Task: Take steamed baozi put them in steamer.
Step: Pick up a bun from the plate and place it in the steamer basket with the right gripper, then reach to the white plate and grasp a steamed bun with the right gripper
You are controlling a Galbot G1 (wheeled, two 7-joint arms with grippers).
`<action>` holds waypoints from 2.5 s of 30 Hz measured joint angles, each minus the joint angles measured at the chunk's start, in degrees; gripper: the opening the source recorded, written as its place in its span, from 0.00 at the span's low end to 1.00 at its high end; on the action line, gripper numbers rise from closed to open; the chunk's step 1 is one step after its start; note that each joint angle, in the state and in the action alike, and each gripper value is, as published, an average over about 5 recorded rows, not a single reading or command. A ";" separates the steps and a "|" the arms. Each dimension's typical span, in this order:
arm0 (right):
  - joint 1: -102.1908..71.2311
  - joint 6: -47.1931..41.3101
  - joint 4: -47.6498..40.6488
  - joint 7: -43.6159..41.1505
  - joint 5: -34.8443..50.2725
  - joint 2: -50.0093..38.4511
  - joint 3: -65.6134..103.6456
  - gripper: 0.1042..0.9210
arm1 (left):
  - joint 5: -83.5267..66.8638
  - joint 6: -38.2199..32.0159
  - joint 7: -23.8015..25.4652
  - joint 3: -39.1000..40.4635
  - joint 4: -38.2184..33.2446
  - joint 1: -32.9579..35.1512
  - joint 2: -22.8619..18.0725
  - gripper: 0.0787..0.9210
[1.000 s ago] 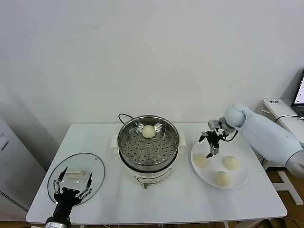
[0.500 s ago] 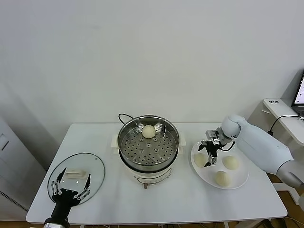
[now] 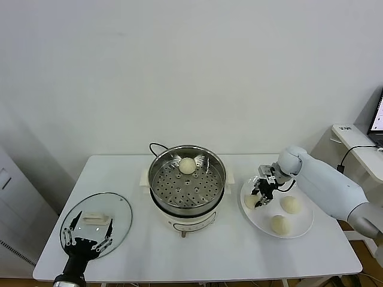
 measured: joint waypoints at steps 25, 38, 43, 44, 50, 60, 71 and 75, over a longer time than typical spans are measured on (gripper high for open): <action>32.35 -12.26 18.71 2.94 33.04 0.31 -26.68 0.34 | -0.29 0.12 -0.06 0.21 -1.45 -0.45 -0.60 0.88; 24.79 -18.98 17.84 13.09 34.94 11.95 -25.44 0.35 | -1.09 -0.18 -0.03 -0.24 -1.69 0.15 -1.19 0.88; 22.06 -19.90 15.56 15.65 35.07 15.70 -24.46 0.43 | -1.39 -0.07 -0.02 -0.40 -1.60 -0.04 -0.88 0.88; 21.60 -20.06 15.12 16.06 35.04 16.36 -24.29 0.44 | -1.40 -0.02 -0.02 -0.36 -1.57 -0.14 -0.85 0.88; 19.25 -20.70 12.61 17.89 34.45 19.66 -23.25 0.47 | -1.38 0.19 -0.02 -0.12 -1.52 -0.47 -0.97 0.88; 18.66 -21.45 11.47 18.51 33.14 21.07 -22.25 0.79 | -1.52 0.16 -0.03 -0.46 -1.63 -0.14 -1.07 0.88; 26.69 -18.75 12.45 8.88 30.49 12.67 -22.10 0.88 | -1.24 0.29 -0.05 -0.10 -2.28 -0.19 -1.09 0.88; 29.62 -15.72 11.90 2.75 27.89 7.43 -22.15 0.88 | -0.99 0.27 -0.06 0.26 -2.28 -0.39 -1.18 0.88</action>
